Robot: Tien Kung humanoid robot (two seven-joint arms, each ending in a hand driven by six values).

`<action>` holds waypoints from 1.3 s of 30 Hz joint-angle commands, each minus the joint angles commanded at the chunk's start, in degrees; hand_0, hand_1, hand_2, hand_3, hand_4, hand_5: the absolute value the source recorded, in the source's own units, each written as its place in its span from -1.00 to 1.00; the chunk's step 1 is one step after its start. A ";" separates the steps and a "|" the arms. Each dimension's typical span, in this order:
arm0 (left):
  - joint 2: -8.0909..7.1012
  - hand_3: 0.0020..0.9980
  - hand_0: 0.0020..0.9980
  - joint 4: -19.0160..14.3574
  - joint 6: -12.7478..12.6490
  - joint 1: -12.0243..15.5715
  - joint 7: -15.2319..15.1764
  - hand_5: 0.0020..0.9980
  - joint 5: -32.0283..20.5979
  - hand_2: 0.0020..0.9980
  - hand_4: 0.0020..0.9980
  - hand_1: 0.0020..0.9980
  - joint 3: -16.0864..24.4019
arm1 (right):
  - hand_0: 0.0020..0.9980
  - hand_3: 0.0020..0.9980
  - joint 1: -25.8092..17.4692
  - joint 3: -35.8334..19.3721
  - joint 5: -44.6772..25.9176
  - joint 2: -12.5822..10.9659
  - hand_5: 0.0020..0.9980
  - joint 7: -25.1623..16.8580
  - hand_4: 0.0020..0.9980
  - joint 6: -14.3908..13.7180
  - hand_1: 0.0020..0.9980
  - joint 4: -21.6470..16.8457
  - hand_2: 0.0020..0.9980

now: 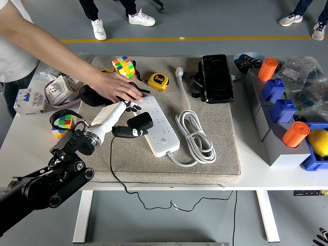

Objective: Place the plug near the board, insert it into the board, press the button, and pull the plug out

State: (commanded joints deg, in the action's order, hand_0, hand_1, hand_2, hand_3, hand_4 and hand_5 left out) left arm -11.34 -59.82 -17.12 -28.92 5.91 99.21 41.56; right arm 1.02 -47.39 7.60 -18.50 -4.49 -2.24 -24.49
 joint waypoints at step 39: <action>1.42 0.08 -0.53 4.40 -8.66 -1.31 -8.86 -1.00 -3.25 -0.15 0.76 -0.14 -3.61 | 0.19 -0.01 -0.22 0.28 0.25 -0.28 -0.01 0.11 0.54 0.03 0.29 -0.06 0.17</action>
State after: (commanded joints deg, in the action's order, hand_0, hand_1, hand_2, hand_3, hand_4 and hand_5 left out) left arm -9.93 -55.43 -25.78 -30.23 -2.95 95.96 37.95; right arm 0.80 -47.11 7.85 -18.78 -4.37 -2.21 -24.55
